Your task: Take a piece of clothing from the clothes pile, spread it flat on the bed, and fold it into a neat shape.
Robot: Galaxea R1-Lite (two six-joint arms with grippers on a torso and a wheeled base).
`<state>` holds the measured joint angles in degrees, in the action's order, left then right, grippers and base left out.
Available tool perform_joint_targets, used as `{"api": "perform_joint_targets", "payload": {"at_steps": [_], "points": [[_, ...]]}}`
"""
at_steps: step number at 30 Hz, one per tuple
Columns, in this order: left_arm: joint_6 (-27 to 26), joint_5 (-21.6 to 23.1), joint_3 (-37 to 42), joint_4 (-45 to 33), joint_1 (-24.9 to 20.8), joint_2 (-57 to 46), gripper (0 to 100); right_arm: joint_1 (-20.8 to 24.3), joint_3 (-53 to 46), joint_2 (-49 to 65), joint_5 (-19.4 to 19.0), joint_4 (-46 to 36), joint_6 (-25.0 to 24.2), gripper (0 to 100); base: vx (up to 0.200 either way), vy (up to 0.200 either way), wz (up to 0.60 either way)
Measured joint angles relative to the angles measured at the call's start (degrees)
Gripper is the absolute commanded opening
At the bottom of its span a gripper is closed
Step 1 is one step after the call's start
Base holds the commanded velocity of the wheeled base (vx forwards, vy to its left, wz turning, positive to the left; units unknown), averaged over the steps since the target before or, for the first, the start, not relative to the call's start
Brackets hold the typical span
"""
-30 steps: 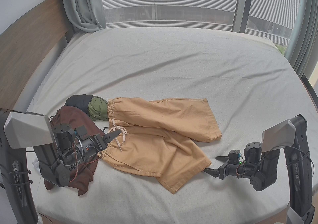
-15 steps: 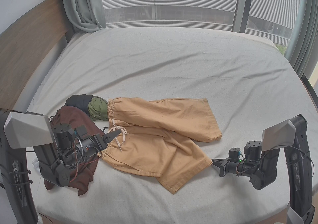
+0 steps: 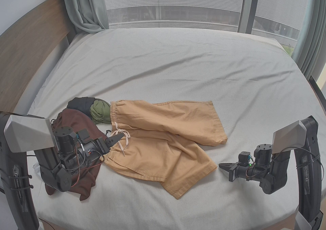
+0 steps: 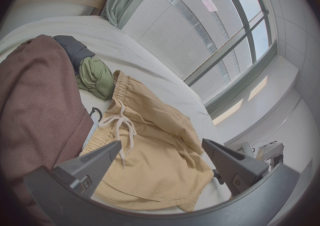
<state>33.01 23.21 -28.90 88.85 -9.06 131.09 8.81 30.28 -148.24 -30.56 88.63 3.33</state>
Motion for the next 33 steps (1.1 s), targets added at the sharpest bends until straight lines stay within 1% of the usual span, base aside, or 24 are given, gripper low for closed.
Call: {"api": "perform_joint_targets", "payload": {"at_steps": [5, 9, 16, 17, 22, 33], "points": [[0.0, 0.0, 0.0, 0.0, 0.0, 0.0, 100, 0.5, -2.3, -0.1, -0.3, 0.0, 1.3, 100, 0.0, 0.0, 0.0], [0.0, 0.0, 0.0, 0.0, -0.1, 0.0, 100, 1.8, -2.9, -0.1, -0.8, 0.0, 1.5, 100, 0.0, 0.0, 0.0], [0.3, 0.0, 0.0, 0.0, -0.1, 0.0, 100, 3.3, 0.3, -0.5, -0.5, 0.0, 1.2, 100, 0.0, 0.0, 0.0], [0.4, 0.0, 0.0, 0.0, -0.1, 0.0, 100, 3.4, 1.1, -0.7, -0.3, 0.0, 1.1, 0, 0.0, 0.0, 0.0], [0.6, 0.1, 0.0, 0.0, -0.1, 0.0, 100, 3.5, 3.1, -0.8, -0.1, 0.2, 0.9, 0, 0.0, 0.0, 0.0], [0.6, 0.1, 0.1, 0.0, -0.2, 0.0, 100, 3.6, 3.4, -0.8, -0.1, 0.3, 0.9, 0, 0.0, 0.0, 0.0]]}}
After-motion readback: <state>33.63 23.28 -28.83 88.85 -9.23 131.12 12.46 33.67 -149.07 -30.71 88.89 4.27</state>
